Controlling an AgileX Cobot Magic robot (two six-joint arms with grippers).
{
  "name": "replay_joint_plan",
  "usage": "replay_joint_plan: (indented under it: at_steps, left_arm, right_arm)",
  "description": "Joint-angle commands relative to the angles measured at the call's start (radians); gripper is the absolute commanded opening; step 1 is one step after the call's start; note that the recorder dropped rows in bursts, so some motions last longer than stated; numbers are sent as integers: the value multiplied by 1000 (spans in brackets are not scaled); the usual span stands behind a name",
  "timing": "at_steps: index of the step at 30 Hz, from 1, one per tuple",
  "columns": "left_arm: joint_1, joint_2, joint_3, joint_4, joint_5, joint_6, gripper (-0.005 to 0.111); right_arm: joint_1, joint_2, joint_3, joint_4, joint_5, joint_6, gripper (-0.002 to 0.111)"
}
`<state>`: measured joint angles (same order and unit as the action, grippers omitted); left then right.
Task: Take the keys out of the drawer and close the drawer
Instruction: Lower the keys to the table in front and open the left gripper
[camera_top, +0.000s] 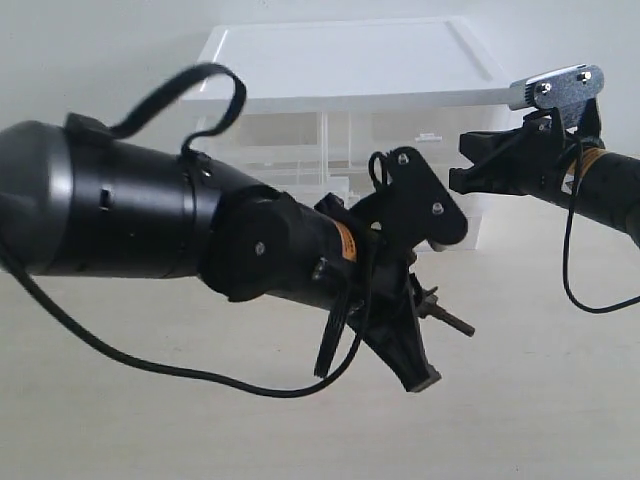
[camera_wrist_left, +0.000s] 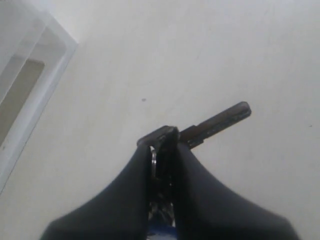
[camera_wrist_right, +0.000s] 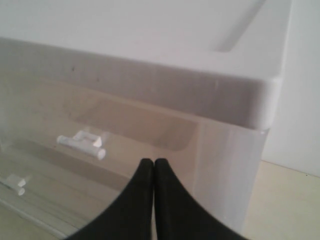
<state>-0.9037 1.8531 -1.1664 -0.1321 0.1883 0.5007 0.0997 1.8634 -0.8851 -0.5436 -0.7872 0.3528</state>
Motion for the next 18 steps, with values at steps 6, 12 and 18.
replay_joint_plan:
  at_steps: [6, 12, 18]
  left_arm:
    - [157, 136, -45, -16, -76, 36, 4]
    - [162, 202, -77, -10, -143, 94, 4]
    - [164, 200, -85, -13, -218, 82, 7]
  right_arm:
    - [-8, 3, -16, 89, 22, 1, 0]
    - [-8, 3, -16, 89, 22, -3, 0]
    - [-8, 3, -16, 89, 22, -3, 0]
